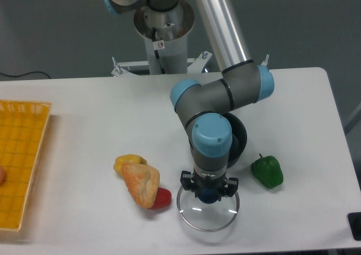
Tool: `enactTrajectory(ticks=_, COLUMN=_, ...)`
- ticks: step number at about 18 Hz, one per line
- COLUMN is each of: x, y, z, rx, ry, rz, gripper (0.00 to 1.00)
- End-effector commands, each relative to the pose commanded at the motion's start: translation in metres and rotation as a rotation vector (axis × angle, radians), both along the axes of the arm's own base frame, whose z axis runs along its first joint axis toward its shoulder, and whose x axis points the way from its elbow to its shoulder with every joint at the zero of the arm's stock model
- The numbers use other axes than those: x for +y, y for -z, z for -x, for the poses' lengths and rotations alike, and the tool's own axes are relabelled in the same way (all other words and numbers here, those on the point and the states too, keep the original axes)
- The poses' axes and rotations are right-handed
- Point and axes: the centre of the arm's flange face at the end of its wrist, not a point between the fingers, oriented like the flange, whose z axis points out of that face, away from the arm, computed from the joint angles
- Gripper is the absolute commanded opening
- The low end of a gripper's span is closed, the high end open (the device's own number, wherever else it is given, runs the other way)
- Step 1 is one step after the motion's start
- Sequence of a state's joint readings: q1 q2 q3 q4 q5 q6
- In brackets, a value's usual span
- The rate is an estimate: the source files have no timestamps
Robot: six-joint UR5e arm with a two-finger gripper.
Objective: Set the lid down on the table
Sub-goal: 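Lower the held glass lid by its blue knob toward the table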
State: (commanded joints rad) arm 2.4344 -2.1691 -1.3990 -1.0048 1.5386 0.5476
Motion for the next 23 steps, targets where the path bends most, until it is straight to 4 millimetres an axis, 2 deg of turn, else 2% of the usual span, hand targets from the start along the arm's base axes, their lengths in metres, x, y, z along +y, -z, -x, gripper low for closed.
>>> enactTrajectory(ticks=8, x=-0.001, y=0.002, z=-0.001, rx=-0.002, ry=0.0, rz=0.004, gripper=0.48)
enactTrajectory(ticks=20, x=-0.002, y=0.016, z=-0.001, rx=-0.018, ry=-0.004, rz=0.021, gripper=0.48)
enactTrajectory(ticks=23, x=-0.001, y=0.025, z=-0.001, rx=-0.027, ry=-0.004, rz=0.03, gripper=0.49)
